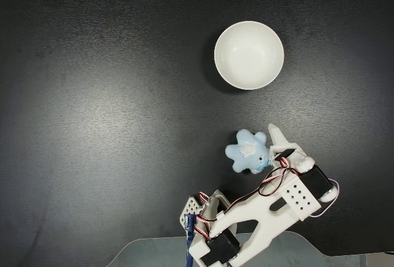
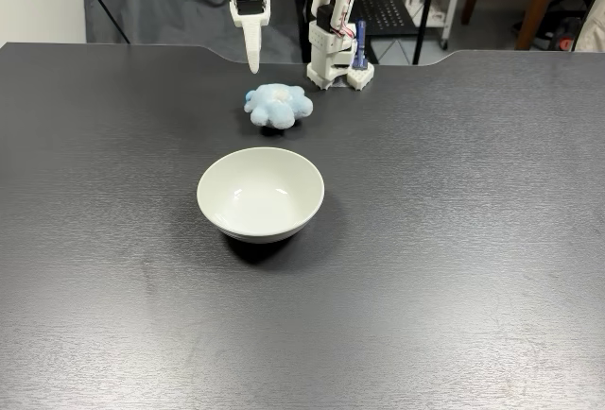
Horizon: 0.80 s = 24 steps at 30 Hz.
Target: Grasp a skyblue doll and put it in the white bowl.
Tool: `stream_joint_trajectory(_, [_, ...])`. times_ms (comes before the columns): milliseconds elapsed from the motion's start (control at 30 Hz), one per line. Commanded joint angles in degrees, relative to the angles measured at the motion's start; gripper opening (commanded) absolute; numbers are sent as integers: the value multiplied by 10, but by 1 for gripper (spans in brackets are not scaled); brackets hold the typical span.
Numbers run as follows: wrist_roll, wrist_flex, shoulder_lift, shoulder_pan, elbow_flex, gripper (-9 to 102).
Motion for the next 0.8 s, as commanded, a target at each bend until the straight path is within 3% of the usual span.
stream_joint_trajectory(0, [-2, 28, -39, -7, -3, 56])
stream_joint_trajectory(233, [-2, 28, -174, -7, -4, 56])
stream_joint_trajectory(767, [4, 28, -180, -134, -4, 56])
